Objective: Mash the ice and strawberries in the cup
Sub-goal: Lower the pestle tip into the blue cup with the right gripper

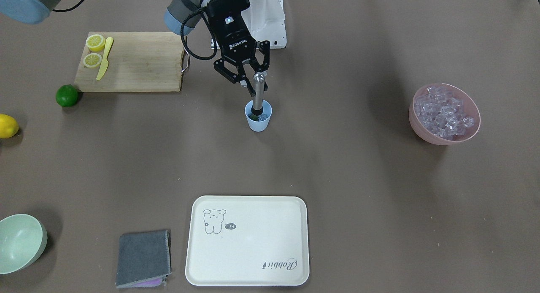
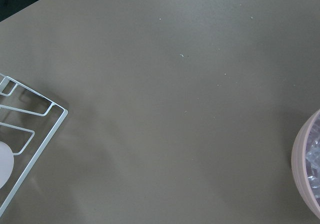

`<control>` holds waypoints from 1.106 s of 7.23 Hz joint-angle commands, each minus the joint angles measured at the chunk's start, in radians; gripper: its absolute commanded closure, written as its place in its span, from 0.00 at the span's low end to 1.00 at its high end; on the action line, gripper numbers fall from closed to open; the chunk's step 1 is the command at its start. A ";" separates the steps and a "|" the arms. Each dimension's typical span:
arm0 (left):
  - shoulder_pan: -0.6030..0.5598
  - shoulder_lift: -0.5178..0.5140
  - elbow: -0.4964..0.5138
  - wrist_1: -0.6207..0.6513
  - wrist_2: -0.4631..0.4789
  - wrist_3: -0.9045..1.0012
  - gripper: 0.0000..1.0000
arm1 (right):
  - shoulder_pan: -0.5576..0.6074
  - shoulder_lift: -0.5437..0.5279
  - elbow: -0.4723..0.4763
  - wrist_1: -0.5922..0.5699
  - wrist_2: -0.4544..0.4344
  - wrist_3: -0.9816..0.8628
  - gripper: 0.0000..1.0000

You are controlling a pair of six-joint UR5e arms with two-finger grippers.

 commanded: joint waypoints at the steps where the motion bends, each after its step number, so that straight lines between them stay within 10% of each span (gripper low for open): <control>1: 0.000 -0.010 0.011 0.003 0.000 0.000 0.03 | -0.008 -0.003 -0.025 0.003 0.002 0.004 1.00; 8: 0.002 -0.016 0.028 -0.005 0.000 0.002 0.03 | -0.030 -0.003 -0.065 0.003 0.000 0.009 1.00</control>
